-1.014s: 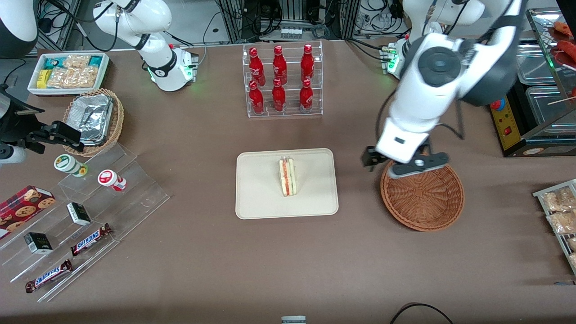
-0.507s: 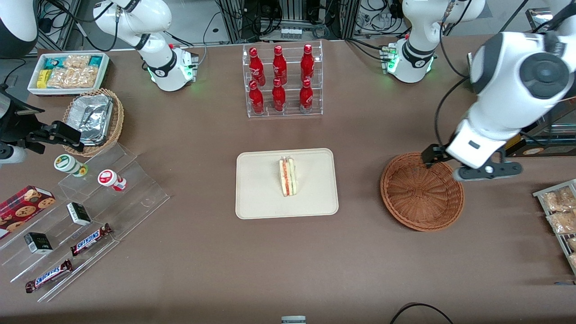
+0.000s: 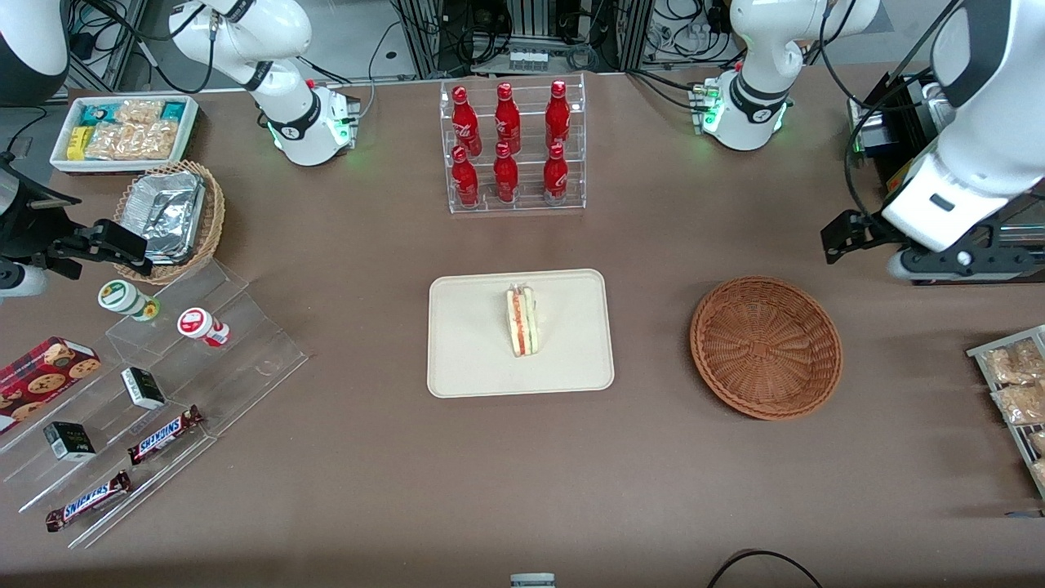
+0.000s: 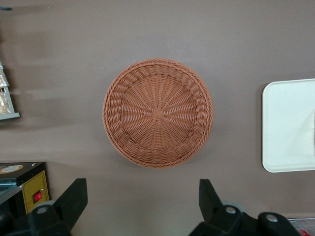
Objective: Place sandwich from basket to tray
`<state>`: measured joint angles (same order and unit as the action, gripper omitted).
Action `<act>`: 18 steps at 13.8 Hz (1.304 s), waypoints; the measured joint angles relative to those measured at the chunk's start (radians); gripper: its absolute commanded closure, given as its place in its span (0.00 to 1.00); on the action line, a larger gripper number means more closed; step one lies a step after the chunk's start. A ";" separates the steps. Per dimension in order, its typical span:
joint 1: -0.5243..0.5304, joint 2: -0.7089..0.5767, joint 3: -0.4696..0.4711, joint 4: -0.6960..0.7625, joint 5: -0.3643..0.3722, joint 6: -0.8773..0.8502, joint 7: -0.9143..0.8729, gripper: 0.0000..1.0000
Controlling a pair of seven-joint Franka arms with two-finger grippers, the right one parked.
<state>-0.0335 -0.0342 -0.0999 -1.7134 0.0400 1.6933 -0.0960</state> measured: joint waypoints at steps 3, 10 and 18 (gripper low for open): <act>0.000 0.021 0.002 0.053 0.000 -0.042 0.005 0.00; 0.001 0.035 0.033 0.091 0.000 -0.046 0.111 0.00; -0.003 0.035 0.060 0.143 0.000 -0.099 0.090 0.00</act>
